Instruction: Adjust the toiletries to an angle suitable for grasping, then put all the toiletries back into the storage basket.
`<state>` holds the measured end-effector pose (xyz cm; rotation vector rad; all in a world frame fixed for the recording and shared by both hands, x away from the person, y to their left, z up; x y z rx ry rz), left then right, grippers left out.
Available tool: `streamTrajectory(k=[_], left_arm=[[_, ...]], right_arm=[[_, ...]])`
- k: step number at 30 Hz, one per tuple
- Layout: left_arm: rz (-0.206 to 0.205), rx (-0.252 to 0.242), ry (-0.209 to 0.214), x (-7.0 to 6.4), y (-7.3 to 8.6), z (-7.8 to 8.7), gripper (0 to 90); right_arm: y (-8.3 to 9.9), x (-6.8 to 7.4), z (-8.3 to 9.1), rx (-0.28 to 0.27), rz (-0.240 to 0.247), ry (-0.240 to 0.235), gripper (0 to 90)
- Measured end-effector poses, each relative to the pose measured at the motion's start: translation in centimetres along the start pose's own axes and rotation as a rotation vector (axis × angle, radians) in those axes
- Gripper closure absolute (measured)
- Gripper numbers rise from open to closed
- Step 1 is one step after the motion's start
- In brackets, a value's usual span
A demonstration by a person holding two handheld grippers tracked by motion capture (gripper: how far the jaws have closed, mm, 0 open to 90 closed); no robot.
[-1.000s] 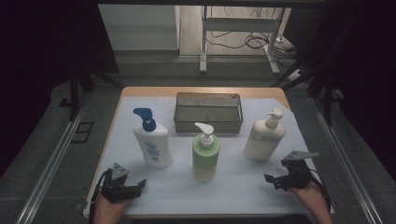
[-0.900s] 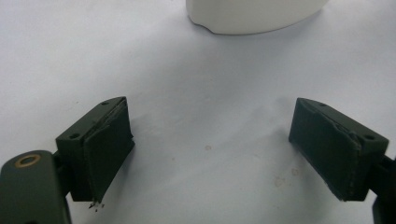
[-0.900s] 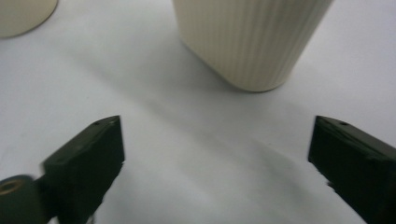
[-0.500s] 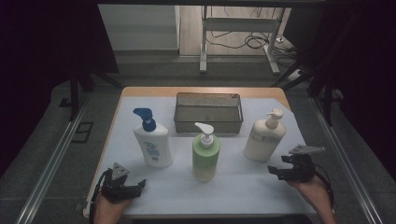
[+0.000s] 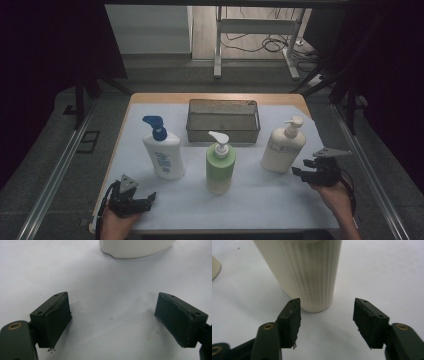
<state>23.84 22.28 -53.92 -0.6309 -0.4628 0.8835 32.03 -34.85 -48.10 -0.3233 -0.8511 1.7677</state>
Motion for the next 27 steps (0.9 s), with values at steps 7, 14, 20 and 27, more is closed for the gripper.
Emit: streamTrajectory(k=[7, 14, 20, 27], left_arm=[[0.0, 0.0, -0.001, 0.0, 0.0, 0.0, 12.7], [-0.001, 0.0, 0.001, 0.0, 0.0, 0.0, 12.7], [-0.001, 0.0, 0.001, 0.0, 0.0, 0.0, 12.7], [-0.001, 0.0, 0.001, 0.0, 0.0, 0.0, 12.7]], right_arm=[[-0.7, -0.8, -0.3, 0.001, -0.008, 0.037, 49.9], [-1.5, -1.5, -1.1, 0.008, -0.025, 0.058, 52.2], [-2.3, -1.9, -1.8, 0.003, -0.035, 0.063, 54.2], [-3.0, -2.6, -2.8, 0.008, -0.057, 0.037, 65.1]])
Point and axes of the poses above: each handheld gripper's, and its own axes: z roughly backward along the jaws, y roughly out of its underside, x roughly to its left, the point moved 2 cm from there along -z, roughly forward along the jaws, and after that the axes turned 12 degrees about -z, right-handed, at the moved point
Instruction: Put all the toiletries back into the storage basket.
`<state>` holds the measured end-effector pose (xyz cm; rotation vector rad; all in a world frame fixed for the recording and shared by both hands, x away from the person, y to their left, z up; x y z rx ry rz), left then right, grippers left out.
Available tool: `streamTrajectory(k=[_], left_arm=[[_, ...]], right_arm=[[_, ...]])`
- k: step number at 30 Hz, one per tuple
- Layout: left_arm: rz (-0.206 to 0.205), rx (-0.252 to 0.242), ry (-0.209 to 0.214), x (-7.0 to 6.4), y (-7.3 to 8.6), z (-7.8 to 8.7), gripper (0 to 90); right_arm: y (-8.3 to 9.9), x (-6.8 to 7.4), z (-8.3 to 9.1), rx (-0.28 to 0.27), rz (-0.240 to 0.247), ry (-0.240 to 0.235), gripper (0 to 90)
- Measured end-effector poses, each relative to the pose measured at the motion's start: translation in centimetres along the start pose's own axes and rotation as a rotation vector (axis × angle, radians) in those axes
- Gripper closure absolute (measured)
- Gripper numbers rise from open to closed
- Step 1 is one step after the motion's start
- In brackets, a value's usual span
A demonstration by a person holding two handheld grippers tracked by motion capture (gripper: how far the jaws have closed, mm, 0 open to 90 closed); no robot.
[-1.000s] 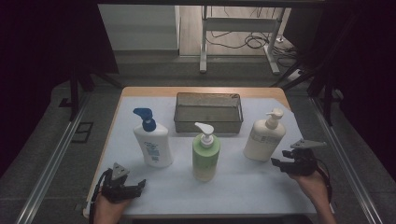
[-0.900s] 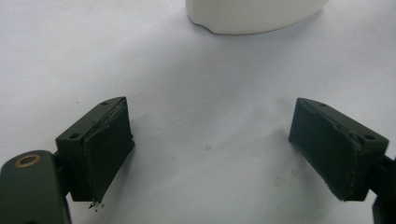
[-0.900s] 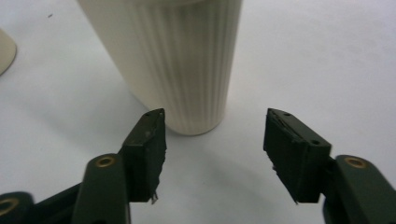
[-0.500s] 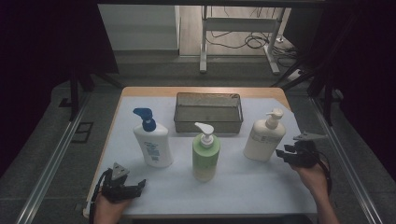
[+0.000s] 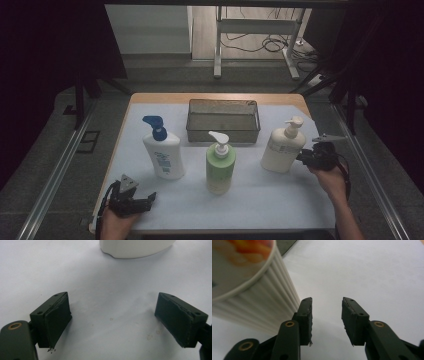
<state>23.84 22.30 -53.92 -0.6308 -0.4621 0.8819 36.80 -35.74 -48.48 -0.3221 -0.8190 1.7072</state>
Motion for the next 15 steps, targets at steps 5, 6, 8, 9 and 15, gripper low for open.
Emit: streamTrajectory(k=[5, 6, 8, 9, 15], left_arm=[[0.0, 0.0, 0.0, 0.0, 0.0, 0.0, 12.7], [0.0, 0.0, 0.0, 0.0, 0.0, 0.0, 12.7], [0.0, 0.0, 0.0, 0.0, 0.0, 0.0, 12.7], [0.0, 0.0, 0.0, 0.0, 0.0, 0.0, 12.7], [0.0, 0.0, 0.001, 0.0, 0.0, 0.0, 12.7]], right_arm=[[-0.1, -0.2, -0.6, 0.006, 0.004, -0.03, 75.9], [-0.2, -0.2, -0.7, 0.006, 0.006, -0.033, 78.1], [-0.2, -0.2, -1.0, 0.017, 0.01, -0.042, 83.5], [-0.2, -0.2, -1.2, 0.017, 0.014, -0.049, 85.6], [-0.3, -0.1, -2.1, 0.03, 0.013, -0.095, 88.8]])
Point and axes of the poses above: each handheld gripper's, and its own axes: z roughly backward along the jaws, y roughly out of its underside, x roughly to its left, the point moved 2 cm from there along -z, roughly forward along the jaws, and after that the axes turned 12 degrees about -z, right-handed, at the moved point
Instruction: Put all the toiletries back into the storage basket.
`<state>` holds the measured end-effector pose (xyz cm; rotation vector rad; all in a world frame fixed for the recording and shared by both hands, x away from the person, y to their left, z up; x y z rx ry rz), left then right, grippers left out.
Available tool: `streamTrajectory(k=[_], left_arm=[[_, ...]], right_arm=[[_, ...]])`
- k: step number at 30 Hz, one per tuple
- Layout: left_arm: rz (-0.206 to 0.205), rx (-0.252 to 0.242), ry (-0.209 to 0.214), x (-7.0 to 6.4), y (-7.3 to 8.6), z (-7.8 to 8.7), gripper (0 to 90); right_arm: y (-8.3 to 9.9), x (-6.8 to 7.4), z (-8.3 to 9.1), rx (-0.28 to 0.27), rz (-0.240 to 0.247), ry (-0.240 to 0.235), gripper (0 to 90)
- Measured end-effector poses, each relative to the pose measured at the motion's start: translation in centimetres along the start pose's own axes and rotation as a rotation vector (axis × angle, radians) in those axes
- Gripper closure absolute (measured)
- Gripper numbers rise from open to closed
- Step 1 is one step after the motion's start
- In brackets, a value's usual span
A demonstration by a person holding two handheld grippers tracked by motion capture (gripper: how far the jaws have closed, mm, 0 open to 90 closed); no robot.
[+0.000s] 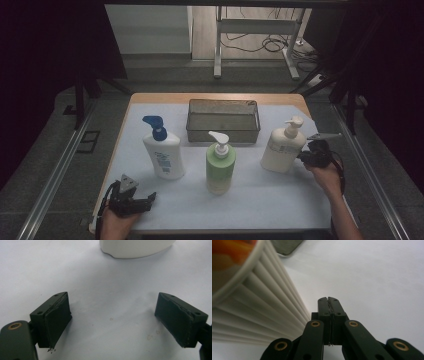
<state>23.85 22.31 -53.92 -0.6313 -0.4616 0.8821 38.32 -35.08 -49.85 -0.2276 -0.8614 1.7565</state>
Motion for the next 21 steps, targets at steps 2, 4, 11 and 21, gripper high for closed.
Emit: streamTrajectory(k=[2, 4, 11, 21], left_arm=[[0.0, 0.0, 0.0, 0.0, 0.0, 0.0, 12.7], [0.0, 0.0, 0.0, 0.0, 0.0, 0.0, 12.7], [0.0, 0.001, 0.0, 0.0, 0.0, 0.0, 12.7], [0.0, 0.001, 0.001, 0.0, 0.0, 0.0, 12.7]], right_arm=[[0.0, 0.0, -0.1, 0.005, 0.003, -0.009, 88.8], [0.0, 0.2, -0.3, 0.008, 0.009, -0.031, 89.2], [0.5, 0.1, -0.3, 0.015, 0.002, -0.044, 89.3], [1.6, 0.8, -0.2, 0.023, 0.016, -0.083, 89.1]])
Point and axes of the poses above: each handheld gripper's, and its own axes: z roughly backward along the jaws, y roughly out of its underside, x roughly to its left, the point moved 2 cm from there along -z, roughly forward along the jaws, and after that the axes turned 12 degrees about -z, right-handed, at the moved point
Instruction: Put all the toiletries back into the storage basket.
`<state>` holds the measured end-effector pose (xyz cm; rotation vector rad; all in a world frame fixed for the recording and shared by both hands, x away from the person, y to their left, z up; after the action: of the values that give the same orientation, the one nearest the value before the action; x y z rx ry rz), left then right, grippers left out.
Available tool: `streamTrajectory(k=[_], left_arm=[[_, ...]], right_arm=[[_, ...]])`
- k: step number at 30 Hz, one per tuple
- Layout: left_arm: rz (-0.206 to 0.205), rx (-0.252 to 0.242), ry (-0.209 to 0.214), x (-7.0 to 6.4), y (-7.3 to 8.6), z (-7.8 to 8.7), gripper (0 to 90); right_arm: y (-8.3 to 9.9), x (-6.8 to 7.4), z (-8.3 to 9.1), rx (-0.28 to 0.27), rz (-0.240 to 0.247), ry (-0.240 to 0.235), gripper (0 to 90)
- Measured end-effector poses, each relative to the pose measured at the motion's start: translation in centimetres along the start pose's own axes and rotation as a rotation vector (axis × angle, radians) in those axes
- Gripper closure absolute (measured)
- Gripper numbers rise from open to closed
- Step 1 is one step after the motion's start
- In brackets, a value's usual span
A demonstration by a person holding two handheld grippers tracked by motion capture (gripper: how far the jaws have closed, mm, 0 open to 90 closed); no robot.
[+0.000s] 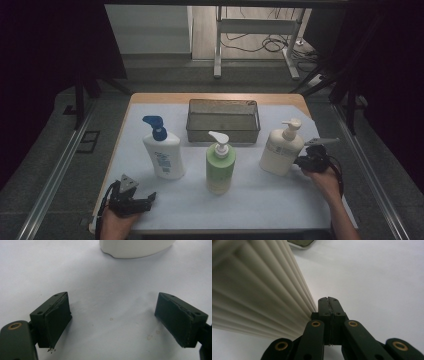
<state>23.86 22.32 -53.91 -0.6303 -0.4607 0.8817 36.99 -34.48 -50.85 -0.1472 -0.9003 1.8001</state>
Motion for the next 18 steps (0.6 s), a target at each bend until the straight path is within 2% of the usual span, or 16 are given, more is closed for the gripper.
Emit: streamTrajectory(k=[18], left_arm=[[0.002, -0.001, 0.0, 0.0, 0.0, 0.0, 12.7]], right_arm=[[2.0, 1.9, -0.2, 0.013, 0.026, -0.005, 87.1]])
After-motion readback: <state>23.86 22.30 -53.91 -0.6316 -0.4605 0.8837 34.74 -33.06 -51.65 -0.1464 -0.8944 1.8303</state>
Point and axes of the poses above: each handheld gripper's, and its own axes: z roughly backward along the jaws, y roughly out of its underside, x roughly to its left, the point moved 2 cm from there along -z, roughly forward along the jaws, and after that the axes turned 12 degrees about -z, right-handed, at the moved point
